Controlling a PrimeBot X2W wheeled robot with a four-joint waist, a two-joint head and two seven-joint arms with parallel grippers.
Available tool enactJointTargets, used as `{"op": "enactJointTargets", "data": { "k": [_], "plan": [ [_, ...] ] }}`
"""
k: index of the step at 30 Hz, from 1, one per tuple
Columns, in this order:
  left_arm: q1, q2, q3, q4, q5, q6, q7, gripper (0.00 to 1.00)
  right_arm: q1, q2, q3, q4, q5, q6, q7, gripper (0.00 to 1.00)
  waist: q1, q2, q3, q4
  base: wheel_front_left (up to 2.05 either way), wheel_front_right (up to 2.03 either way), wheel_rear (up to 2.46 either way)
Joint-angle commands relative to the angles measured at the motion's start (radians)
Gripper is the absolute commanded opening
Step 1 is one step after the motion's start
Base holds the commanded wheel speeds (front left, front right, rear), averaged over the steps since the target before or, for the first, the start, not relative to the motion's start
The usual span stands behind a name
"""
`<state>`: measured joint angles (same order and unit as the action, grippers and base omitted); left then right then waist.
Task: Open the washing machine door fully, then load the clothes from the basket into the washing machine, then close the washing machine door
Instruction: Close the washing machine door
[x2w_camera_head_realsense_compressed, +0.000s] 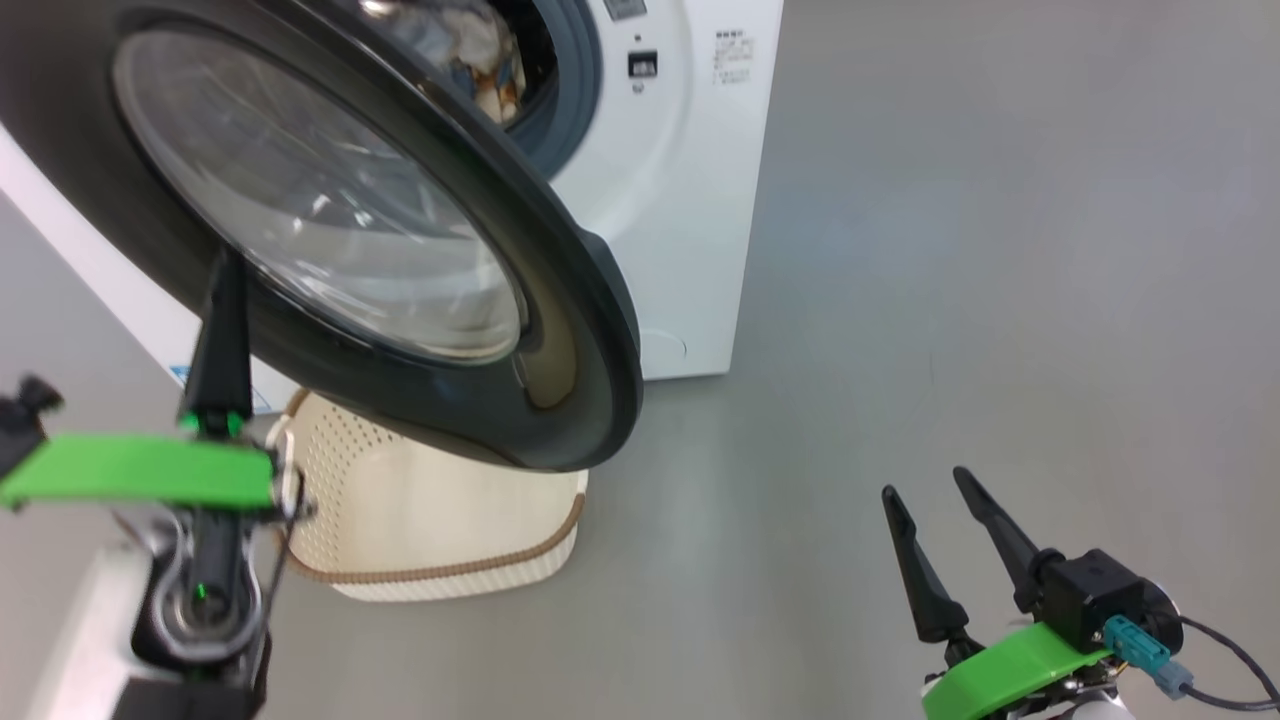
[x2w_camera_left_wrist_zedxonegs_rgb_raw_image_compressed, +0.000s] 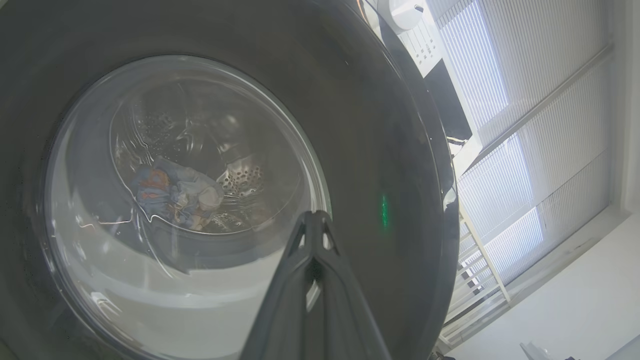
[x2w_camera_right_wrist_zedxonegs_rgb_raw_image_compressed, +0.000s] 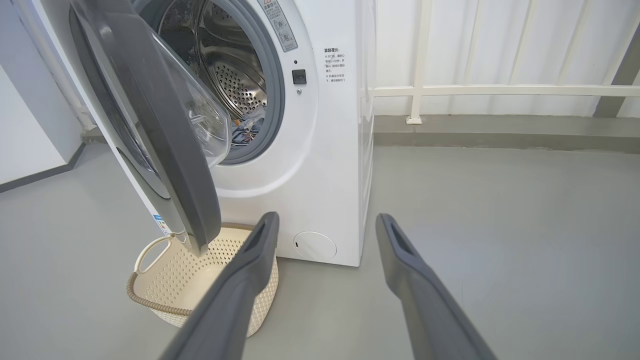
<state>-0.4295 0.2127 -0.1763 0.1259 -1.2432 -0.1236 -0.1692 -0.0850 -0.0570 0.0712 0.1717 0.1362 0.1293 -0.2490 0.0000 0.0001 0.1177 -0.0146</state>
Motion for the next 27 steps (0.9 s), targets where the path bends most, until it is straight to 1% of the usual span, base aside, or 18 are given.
{"op": "enactJointTargets", "data": {
  "k": [1, 3, 5, 6, 7, 8, 9, 10, 11, 13, 14, 16, 17, 19, 21, 22, 23, 27],
  "plan": [
    [0.006, 0.048, 0.013, -0.029, 0.020, -0.007, -0.023, 0.00, 0.002, 0.006, 0.022, -0.022, 0.011, 0.001, -0.013, 1.00, 0.0000, -0.0001, -0.033, 0.010, 0.00, 0.00, 0.00],
    [0.036, 0.086, -0.005, -0.021, 0.075, -0.007, -0.059, 0.00, 0.011, 0.006, 0.023, -0.022, 0.014, 0.001, -0.013, 1.00, 0.0000, -0.0001, -0.050, 0.011, 0.00, 0.00, 0.00],
    [0.064, 0.088, 0.010, -0.027, 0.094, -0.007, -0.080, 0.00, 0.020, 0.006, 0.023, -0.020, 0.026, 0.001, -0.013, 1.00, 0.0000, -0.0001, -0.066, 0.010, 0.00, 0.00, 0.00],
    [0.079, 0.102, 0.014, -0.032, 0.130, -0.007, -0.085, 0.00, 0.025, 0.006, 0.024, -0.019, 0.032, 0.001, -0.013, 1.00, 0.0000, -0.0001, -0.073, 0.010, 0.00, 0.00, 0.00],
    [0.096, 0.120, 0.015, -0.031, 0.184, -0.007, -0.088, 0.00, 0.030, 0.006, 0.025, -0.018, 0.033, 0.001, -0.013, 1.00, 0.0000, -0.0001, -0.079, 0.011, 0.00, 0.00, 0.00],
    [0.112, 0.123, 0.027, -0.033, 0.222, -0.007, -0.090, 0.00, 0.034, 0.006, 0.024, -0.018, 0.036, 0.001, -0.013, 1.00, 0.0000, -0.0001, -0.083, 0.011, 0.00, 0.00, 0.00],
    [0.146, 0.131, 0.052, -0.047, 0.321, 0.003, -0.092, 0.00, 0.042, 0.006, 0.024, -0.018, 0.037, 0.001, -0.013, 1.00, 0.0000, -0.0001, -0.093, 0.011, 0.00, 0.00, 0.00],
    [0.163, 0.135, 0.063, -0.060, 0.383, 0.015, -0.092, 0.00, 0.046, 0.006, 0.023, -0.019, 0.039, 0.001, -0.013, 1.00, 0.0000, -0.0001, -0.095, 0.012, 0.00, 0.00, 0.00],
    [0.181, 0.127, 0.077, -0.075, 0.428, 0.029, -0.092, 0.13, 0.049, 0.007, 0.022, -0.020, 0.040, 0.001, -0.013, 1.00, 0.0000, -0.0001, -0.098, 0.013, 0.00, 0.00, 0.00],
    [0.218, 0.132, 0.090, -0.107, 0.545, 0.058, -0.092, 0.51, 0.056, 0.007, 0.019, -0.022, 0.042, 0.001, -0.013, 1.00, 0.0000, -0.0001, -0.102, 0.015, 0.00, 0.00, 0.00],
    [0.238, 0.123, 0.096, -0.120, 0.580, 0.069, -0.092, 1.00, 0.059, 0.007, 0.019, -0.023, 0.043, 0.001, -0.013, 1.00, 0.0000, -0.0001, -0.103, 0.017, 0.00, 0.00, 0.00],
    [0.274, 0.128, 0.092, -0.141, 0.672, 0.093, -0.092, 1.00, 0.064, 0.007, 0.018, -0.024, 0.044, 0.001, -0.013, 1.00, 0.0000, -0.0001, -0.106, 0.018, 0.00, 0.00, 0.00],
    [0.293, 0.120, 0.091, -0.147, 0.693, 0.103, -0.092, 1.00, 0.065, 0.007, 0.018, -0.025, 0.043, 0.001, -0.013, 1.00, 0.0000, -0.0001, -0.106, 0.019, 0.00, 0.00, 0.00],
    [0.324, 0.123, 0.087, -0.157, 0.756, 0.121, -0.092, 1.00, 0.065, 0.007, 0.018, -0.028, 0.042, 0.001, -0.013, 1.00, 0.0000, -0.0001, -0.106, 0.019, 0.00, 0.00, 0.00],
    [0.339, 0.118, 0.089, -0.158, 0.770, 0.126, -0.092, 1.00, 0.065, 0.007, 0.018, -0.029, 0.041, 0.001, -0.013, 1.00, 0.0000, -0.0001, -0.106, 0.019, 0.00, 0.00, 0.00],
    [0.362, 0.114, 0.098, -0.160, 0.806, 0.134, -0.092, 1.00, 0.064, 0.007, 0.018, -0.031, 0.040, 0.001, -0.013, 1.00, 0.0000, -0.0001, -0.105, 0.019, 0.00, 0.00, 0.00],
    [0.362, 0.114, 0.098, -0.160, 0.806, 0.134, -0.092, 1.00, 0.064, 0.007, 0.018, -0.031, 0.040, 0.001, -0.013, 1.00, 0.0000, -0.0001, -0.105, 0.019, 0.00, 0.00, 0.00],
    [0.418, 0.086, 0.110, -0.159, 0.866, 0.141, -0.092, 1.00, 0.065, 0.007, 0.017, -0.037, 0.037, 0.001, -0.013, 1.00, 0.0000, -0.0001, -0.103, 0.018, 0.00, 0.00, 0.00]
  ]
}}
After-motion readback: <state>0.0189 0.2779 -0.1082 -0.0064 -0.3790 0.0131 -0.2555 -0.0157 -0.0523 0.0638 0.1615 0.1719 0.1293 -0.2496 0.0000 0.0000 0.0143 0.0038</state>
